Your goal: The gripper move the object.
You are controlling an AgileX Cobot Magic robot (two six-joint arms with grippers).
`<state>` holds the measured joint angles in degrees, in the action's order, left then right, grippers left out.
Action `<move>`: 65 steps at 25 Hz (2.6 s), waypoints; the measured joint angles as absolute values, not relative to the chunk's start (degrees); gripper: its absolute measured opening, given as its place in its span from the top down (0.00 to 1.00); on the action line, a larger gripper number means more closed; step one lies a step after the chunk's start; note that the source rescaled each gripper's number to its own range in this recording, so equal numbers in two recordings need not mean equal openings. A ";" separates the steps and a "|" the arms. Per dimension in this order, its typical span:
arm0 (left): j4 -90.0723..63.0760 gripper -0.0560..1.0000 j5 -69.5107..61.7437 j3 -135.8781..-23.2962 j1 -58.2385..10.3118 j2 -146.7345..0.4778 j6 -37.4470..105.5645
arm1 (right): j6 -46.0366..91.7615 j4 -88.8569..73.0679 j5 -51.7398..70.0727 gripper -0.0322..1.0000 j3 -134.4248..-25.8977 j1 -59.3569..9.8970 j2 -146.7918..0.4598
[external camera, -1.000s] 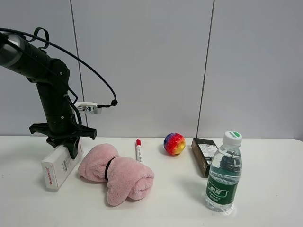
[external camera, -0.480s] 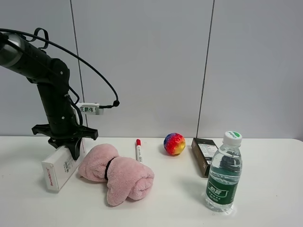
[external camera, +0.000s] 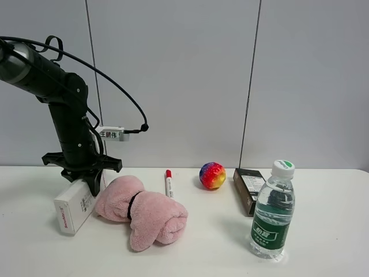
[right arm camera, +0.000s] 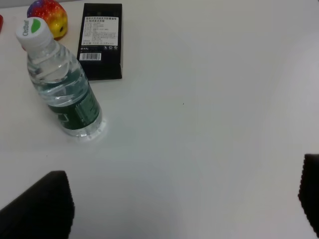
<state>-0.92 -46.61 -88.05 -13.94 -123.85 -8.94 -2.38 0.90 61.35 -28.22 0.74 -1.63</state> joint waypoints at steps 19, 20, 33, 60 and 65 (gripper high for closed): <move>0.00 0.23 -48.73 -88.05 -13.94 -123.66 -9.89 | -2.38 0.90 61.35 0.00 -28.22 0.74 -1.63; 0.00 0.22 -49.29 -88.05 -13.98 -123.21 -9.84 | -2.38 0.90 61.35 0.00 -28.22 0.74 -1.63; 0.48 0.20 -55.43 -89.52 -14.05 -105.72 -7.84 | -2.38 0.90 61.35 0.00 -28.22 0.74 -1.63; 6.17 0.16 -69.65 -64.52 -13.80 -44.46 -7.17 | -2.38 0.90 61.35 0.00 -28.22 0.74 -1.63; 7.81 0.16 -69.73 -60.67 -13.80 -33.51 -7.28 | -2.38 0.90 61.35 0.00 -28.22 0.74 -1.63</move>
<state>7.81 -69.73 -60.67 -13.80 -33.51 -7.28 -2.38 0.90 61.35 -28.22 0.74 -1.63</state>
